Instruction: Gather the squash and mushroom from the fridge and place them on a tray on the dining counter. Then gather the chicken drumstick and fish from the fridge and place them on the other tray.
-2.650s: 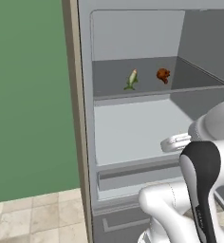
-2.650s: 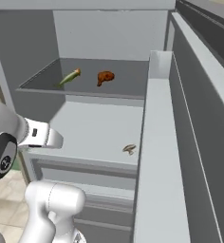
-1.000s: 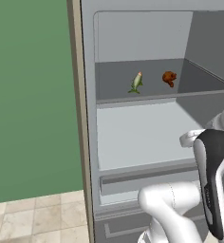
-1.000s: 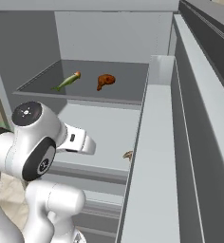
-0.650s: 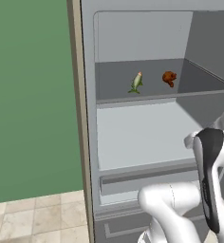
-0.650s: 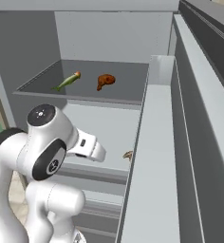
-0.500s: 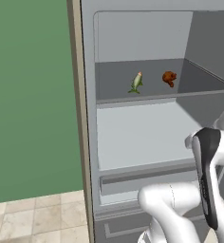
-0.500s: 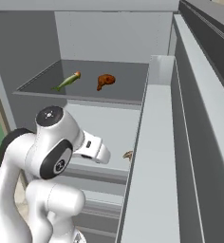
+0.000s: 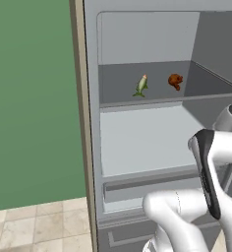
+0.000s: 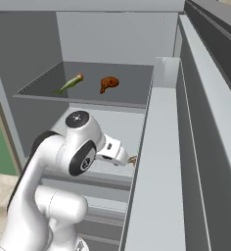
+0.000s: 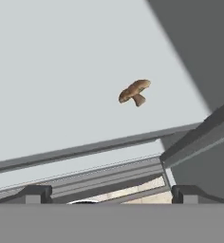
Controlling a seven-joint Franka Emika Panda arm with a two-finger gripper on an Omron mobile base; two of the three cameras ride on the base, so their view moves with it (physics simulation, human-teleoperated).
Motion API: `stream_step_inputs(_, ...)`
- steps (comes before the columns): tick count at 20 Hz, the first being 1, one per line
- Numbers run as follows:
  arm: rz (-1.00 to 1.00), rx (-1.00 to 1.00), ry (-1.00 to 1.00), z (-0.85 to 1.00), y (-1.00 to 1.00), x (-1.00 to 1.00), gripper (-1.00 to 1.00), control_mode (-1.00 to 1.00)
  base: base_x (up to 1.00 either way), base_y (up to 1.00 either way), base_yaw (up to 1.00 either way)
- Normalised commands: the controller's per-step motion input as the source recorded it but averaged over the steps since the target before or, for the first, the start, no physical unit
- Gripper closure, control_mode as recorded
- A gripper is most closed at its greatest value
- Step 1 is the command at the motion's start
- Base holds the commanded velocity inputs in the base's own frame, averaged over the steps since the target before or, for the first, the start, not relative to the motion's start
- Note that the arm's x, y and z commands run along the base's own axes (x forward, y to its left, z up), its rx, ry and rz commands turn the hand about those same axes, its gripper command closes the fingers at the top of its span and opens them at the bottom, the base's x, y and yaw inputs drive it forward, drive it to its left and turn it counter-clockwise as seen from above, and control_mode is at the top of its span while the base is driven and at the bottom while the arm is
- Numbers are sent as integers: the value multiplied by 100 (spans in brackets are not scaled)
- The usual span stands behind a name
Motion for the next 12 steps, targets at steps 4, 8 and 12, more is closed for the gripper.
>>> stream_step_inputs(4,-3,0,7,-44,-16,63,-100,-100,0,0,0)
stream_step_inputs(8,-4,0,8,-43,-18,60,-100,-100,0,0,0)
stream_step_inputs(12,-2,0,4,-32,-28,48,-100,-100,0,0,0)
